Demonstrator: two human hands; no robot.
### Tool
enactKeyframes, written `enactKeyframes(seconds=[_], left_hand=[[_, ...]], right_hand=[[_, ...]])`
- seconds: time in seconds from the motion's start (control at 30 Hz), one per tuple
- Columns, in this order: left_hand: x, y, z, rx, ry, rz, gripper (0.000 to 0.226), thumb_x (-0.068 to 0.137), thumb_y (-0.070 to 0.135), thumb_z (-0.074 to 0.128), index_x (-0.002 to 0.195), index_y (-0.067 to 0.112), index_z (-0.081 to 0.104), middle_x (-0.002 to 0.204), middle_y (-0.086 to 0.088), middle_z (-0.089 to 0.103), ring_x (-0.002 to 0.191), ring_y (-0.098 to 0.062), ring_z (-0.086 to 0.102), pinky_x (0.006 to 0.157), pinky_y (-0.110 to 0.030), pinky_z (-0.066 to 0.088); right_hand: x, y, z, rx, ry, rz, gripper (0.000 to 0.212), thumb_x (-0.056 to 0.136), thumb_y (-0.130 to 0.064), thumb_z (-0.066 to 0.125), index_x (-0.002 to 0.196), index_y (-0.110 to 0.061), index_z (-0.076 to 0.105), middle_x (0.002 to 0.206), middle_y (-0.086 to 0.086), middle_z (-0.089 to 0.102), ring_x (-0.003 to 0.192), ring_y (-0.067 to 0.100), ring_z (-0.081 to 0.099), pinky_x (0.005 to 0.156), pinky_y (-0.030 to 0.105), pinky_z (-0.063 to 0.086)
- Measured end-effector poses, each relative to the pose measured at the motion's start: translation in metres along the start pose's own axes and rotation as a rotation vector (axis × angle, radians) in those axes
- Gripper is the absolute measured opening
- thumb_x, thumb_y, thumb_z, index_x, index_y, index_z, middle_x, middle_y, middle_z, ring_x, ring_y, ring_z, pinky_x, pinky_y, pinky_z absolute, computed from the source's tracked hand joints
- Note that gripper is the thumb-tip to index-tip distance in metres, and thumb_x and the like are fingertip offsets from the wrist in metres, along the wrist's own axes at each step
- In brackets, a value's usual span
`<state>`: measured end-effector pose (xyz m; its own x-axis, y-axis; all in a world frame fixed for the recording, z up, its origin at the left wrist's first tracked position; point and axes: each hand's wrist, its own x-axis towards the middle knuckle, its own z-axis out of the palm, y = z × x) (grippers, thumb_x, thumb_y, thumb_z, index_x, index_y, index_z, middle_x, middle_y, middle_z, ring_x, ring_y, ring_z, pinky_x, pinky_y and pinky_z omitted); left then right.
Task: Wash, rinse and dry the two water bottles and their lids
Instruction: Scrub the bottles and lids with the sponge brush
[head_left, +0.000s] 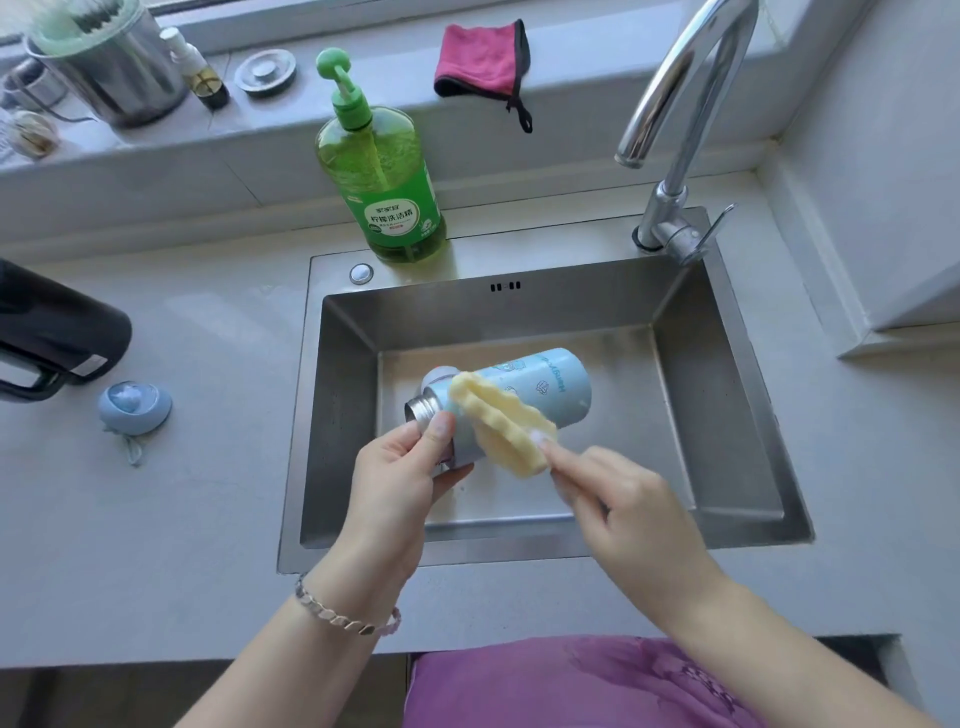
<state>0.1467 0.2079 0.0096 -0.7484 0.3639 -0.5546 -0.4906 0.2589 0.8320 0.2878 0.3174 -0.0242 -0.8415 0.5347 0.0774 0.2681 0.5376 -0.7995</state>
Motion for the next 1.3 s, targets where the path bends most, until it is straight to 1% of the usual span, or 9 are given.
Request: enactKeyframes(seconds=[0.13, 0.27, 0.4, 0.53, 0.67, 0.8, 1.13, 1.23, 1.3], left_hand=[[-0.007, -0.002, -0.001, 0.033, -0.026, 0.078, 0.018, 0.091, 0.009, 0.053, 0.095, 0.006, 0.070, 0.092, -0.013, 0.071, 0.083, -0.016, 0.068, 0.081, -0.032, 0.057], [-0.012, -0.002, 0.004, 0.039, -0.104, 0.129, 0.018, 0.089, 0.008, 0.053, 0.086, 0.008, 0.072, 0.080, -0.008, 0.072, 0.078, -0.014, 0.067, 0.075, -0.028, 0.058], [-0.009, 0.000, -0.002, 0.141, -0.106, 0.242, 0.019, 0.085, 0.013, 0.065, 0.072, 0.022, 0.076, 0.082, -0.007, 0.071, 0.082, -0.019, 0.065, 0.083, -0.037, 0.054], [-0.008, -0.003, 0.000, 0.150, -0.136, 0.235, 0.018, 0.086, 0.007, 0.062, 0.076, 0.016, 0.073, 0.080, -0.009, 0.069, 0.082, -0.021, 0.061, 0.083, -0.041, 0.053], [-0.006, -0.007, -0.006, 0.280, -0.147, 0.327, 0.014, 0.077, 0.027, 0.066, 0.079, 0.015, 0.073, 0.075, -0.008, 0.065, 0.073, -0.020, 0.055, 0.073, -0.037, 0.047], [-0.002, -0.010, -0.009, 0.385, -0.206, 0.417, 0.060, 0.070, 0.047, 0.061, 0.082, -0.012, 0.059, 0.073, -0.006, 0.053, 0.071, -0.018, 0.045, 0.068, -0.034, 0.036], [-0.003, -0.012, -0.013, 0.401, -0.273, 0.515, 0.053, 0.072, 0.038, 0.061, 0.077, -0.014, 0.057, 0.070, -0.028, 0.049, 0.064, -0.020, 0.040, 0.060, -0.028, 0.032], [-0.002, -0.018, -0.018, 0.399, -0.268, 0.503, 0.053, 0.072, 0.041, 0.059, 0.077, -0.012, 0.059, 0.077, -0.031, 0.051, 0.069, -0.022, 0.044, 0.064, -0.033, 0.035], [-0.001, -0.021, -0.017, 0.408, -0.277, 0.479, 0.049, 0.071, 0.041, 0.060, 0.079, -0.008, 0.061, 0.074, -0.030, 0.051, 0.068, -0.022, 0.043, 0.063, -0.034, 0.035]], right_hand=[[0.022, 0.012, -0.014, -0.136, 0.102, 0.241, 0.037, 0.091, -0.016, 0.045, 0.121, -0.027, 0.063, 0.065, -0.003, 0.044, 0.063, 0.025, 0.047, 0.057, 0.040, 0.040], [0.006, -0.020, -0.008, -0.038, -0.042, -0.021, 0.041, 0.084, -0.014, 0.048, 0.120, -0.032, 0.056, 0.071, -0.014, 0.037, 0.059, 0.017, 0.045, 0.054, 0.033, 0.038], [0.028, 0.010, -0.034, -0.008, 0.060, 0.355, 0.033, 0.092, -0.010, 0.051, 0.116, -0.028, 0.066, 0.076, -0.003, 0.059, 0.051, 0.010, 0.039, 0.056, 0.029, 0.035], [0.007, -0.025, -0.019, 0.144, -0.092, 0.160, 0.038, 0.088, 0.001, 0.056, 0.112, -0.025, 0.068, 0.077, -0.005, 0.067, 0.062, 0.003, 0.051, 0.057, 0.011, 0.036], [0.027, 0.006, -0.035, 0.079, -0.033, 0.468, 0.029, 0.091, -0.015, 0.054, 0.113, -0.027, 0.068, 0.074, -0.004, 0.069, 0.055, 0.009, 0.048, 0.058, 0.022, 0.038], [0.025, -0.024, -0.030, 0.215, -0.167, 0.324, 0.031, 0.090, -0.011, 0.054, 0.103, -0.037, 0.067, 0.045, -0.021, 0.052, 0.041, 0.008, 0.035, 0.044, 0.011, 0.027], [0.034, -0.018, -0.037, 0.275, -0.162, 0.368, 0.027, 0.091, -0.013, 0.055, 0.099, -0.033, 0.069, 0.059, -0.014, 0.056, 0.048, 0.007, 0.039, 0.051, 0.017, 0.034], [0.035, -0.001, -0.039, 0.135, -0.141, 0.476, 0.025, 0.091, -0.016, 0.054, 0.109, -0.026, 0.069, 0.088, -0.007, 0.069, 0.073, 0.008, 0.061, 0.072, 0.021, 0.046], [0.030, -0.017, -0.031, 0.192, -0.190, 0.354, 0.025, 0.091, -0.014, 0.054, 0.107, -0.024, 0.070, 0.080, -0.017, 0.066, 0.057, -0.003, 0.054, 0.058, 0.009, 0.038]])
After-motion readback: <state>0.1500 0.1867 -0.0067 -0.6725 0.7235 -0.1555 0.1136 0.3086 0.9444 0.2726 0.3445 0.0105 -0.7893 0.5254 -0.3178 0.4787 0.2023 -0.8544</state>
